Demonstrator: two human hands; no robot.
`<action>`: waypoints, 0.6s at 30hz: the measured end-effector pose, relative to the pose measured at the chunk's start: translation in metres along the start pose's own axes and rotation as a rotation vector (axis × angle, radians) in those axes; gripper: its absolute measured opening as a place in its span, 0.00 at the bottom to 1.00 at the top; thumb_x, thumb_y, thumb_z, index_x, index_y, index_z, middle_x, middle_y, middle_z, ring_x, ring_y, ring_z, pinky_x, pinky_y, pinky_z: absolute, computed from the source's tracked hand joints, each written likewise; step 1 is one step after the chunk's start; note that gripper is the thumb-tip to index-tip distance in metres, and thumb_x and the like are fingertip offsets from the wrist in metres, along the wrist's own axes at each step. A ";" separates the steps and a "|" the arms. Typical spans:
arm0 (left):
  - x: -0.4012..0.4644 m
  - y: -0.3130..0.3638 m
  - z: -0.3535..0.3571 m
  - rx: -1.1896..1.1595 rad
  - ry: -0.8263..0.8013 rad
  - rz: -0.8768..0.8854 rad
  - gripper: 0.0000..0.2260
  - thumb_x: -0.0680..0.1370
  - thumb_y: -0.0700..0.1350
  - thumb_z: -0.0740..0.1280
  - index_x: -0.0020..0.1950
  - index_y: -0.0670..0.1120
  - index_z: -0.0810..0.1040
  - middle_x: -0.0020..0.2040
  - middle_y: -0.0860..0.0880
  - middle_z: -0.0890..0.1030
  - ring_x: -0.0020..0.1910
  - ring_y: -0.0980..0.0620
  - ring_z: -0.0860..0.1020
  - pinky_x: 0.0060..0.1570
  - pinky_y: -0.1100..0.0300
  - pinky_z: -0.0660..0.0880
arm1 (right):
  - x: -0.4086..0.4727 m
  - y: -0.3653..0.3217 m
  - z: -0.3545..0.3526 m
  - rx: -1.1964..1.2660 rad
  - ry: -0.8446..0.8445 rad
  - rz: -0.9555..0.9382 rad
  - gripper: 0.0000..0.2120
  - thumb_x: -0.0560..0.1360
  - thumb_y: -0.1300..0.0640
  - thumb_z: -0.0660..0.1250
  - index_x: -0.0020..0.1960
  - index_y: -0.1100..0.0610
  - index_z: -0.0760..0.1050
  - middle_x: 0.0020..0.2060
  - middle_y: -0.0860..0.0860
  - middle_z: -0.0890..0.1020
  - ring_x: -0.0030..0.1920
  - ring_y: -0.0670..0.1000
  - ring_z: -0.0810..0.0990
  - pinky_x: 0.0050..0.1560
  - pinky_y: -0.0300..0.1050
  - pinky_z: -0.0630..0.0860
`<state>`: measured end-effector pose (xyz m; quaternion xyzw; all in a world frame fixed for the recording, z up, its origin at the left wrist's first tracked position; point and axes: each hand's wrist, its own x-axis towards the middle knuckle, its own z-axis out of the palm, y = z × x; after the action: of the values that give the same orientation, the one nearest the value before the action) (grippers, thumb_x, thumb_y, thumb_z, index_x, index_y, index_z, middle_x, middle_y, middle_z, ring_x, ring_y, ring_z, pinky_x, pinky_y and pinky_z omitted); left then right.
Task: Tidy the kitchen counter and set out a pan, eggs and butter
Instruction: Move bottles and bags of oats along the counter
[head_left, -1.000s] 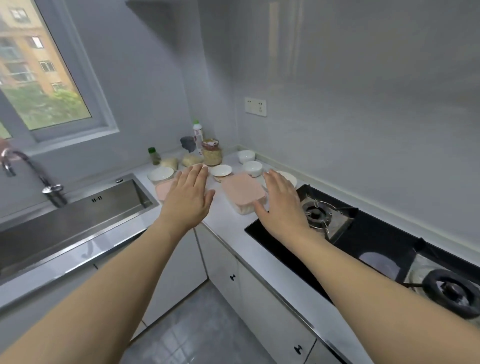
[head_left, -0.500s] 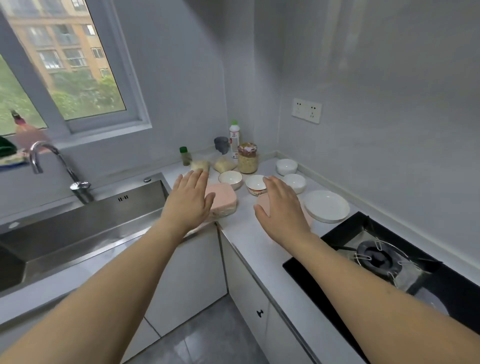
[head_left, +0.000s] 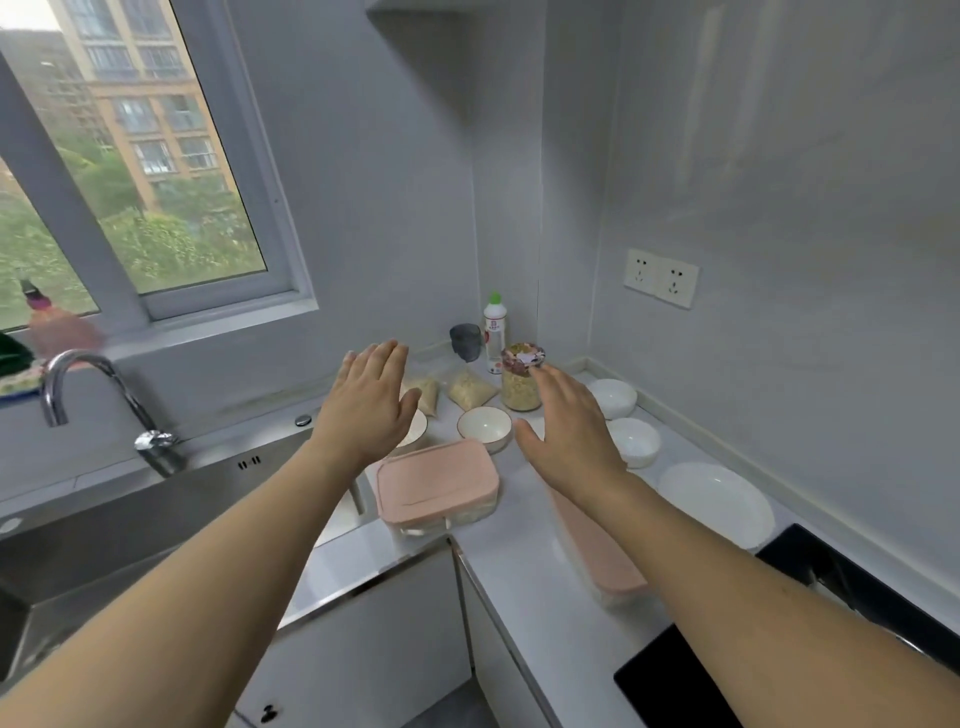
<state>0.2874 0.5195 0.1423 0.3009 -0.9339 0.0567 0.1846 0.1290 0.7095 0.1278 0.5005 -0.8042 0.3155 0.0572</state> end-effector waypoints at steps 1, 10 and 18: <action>0.007 -0.005 0.003 0.000 0.002 -0.003 0.26 0.83 0.53 0.54 0.78 0.42 0.57 0.77 0.43 0.60 0.76 0.44 0.57 0.76 0.47 0.48 | 0.008 0.002 0.005 -0.004 0.002 -0.009 0.31 0.78 0.52 0.63 0.77 0.56 0.57 0.76 0.51 0.60 0.76 0.52 0.57 0.76 0.49 0.53; 0.072 -0.054 0.037 -0.039 0.010 -0.031 0.26 0.83 0.52 0.54 0.78 0.42 0.56 0.77 0.44 0.59 0.77 0.45 0.56 0.76 0.48 0.47 | 0.089 0.012 0.057 -0.053 -0.050 -0.005 0.29 0.78 0.52 0.62 0.75 0.58 0.60 0.75 0.52 0.61 0.75 0.52 0.57 0.74 0.45 0.51; 0.163 -0.127 0.095 -0.081 -0.061 -0.076 0.26 0.83 0.52 0.54 0.78 0.43 0.56 0.78 0.45 0.58 0.77 0.45 0.55 0.77 0.49 0.47 | 0.188 0.019 0.122 -0.079 -0.081 0.067 0.28 0.76 0.55 0.63 0.73 0.60 0.62 0.71 0.54 0.67 0.71 0.55 0.64 0.72 0.48 0.59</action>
<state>0.2101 0.3073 0.1154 0.3299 -0.9285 0.0026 0.1702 0.0471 0.5019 0.0991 0.4831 -0.8339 0.2648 0.0337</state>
